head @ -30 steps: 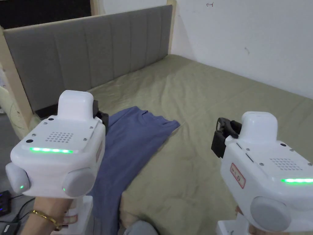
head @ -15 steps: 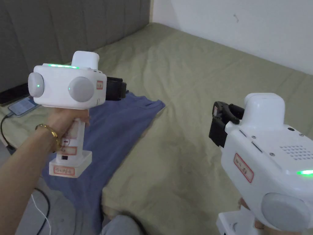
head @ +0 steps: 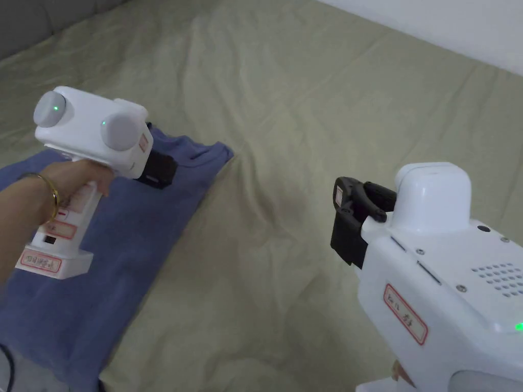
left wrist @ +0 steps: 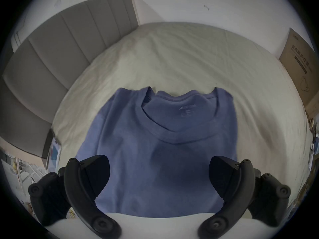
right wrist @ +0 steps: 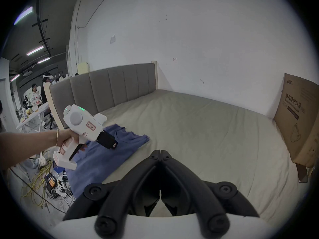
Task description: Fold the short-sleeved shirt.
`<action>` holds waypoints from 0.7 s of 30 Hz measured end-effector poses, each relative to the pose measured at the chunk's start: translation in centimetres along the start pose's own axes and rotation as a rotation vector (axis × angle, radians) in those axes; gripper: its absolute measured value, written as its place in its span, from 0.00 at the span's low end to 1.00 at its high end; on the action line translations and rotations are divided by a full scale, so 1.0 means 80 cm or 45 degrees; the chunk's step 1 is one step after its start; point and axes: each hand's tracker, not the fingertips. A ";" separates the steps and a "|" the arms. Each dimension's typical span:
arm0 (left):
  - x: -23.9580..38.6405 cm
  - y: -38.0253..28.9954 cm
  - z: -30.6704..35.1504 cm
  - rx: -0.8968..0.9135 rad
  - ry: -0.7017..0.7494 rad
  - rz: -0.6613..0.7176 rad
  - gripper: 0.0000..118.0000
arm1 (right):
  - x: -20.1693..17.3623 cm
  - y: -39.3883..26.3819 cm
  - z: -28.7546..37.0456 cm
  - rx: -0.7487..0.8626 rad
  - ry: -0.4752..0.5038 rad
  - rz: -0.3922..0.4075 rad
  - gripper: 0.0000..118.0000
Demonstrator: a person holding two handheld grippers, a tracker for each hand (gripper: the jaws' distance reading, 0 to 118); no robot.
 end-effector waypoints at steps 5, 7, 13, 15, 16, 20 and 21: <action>-0.007 0.011 -0.036 -0.068 -0.021 0.036 0.97 | 0.017 -0.017 -0.029 -0.053 -0.012 -0.006 0.00; -0.003 0.006 -0.021 -0.099 -0.028 0.040 0.97 | 0.021 -0.022 -0.036 -0.070 -0.013 -0.022 0.00; -0.012 0.012 -0.036 -0.071 -0.104 0.164 0.55 | 0.024 -0.034 -0.034 -0.088 -0.012 -0.037 0.00; 0.020 -0.017 0.013 -0.044 -0.096 0.147 0.26 | 0.024 -0.037 -0.031 -0.094 -0.008 -0.050 0.00; 0.027 -0.024 0.025 -0.012 -0.058 0.163 0.03 | 0.024 -0.038 -0.028 -0.099 -0.006 -0.063 0.00; -0.002 -0.001 -0.022 0.080 0.009 0.283 0.03 | 0.022 -0.040 -0.004 -0.102 -0.002 -0.070 0.00; -0.003 0.002 -0.022 0.122 0.007 0.325 0.03 | 0.021 -0.040 0.004 -0.097 -0.008 -0.061 0.00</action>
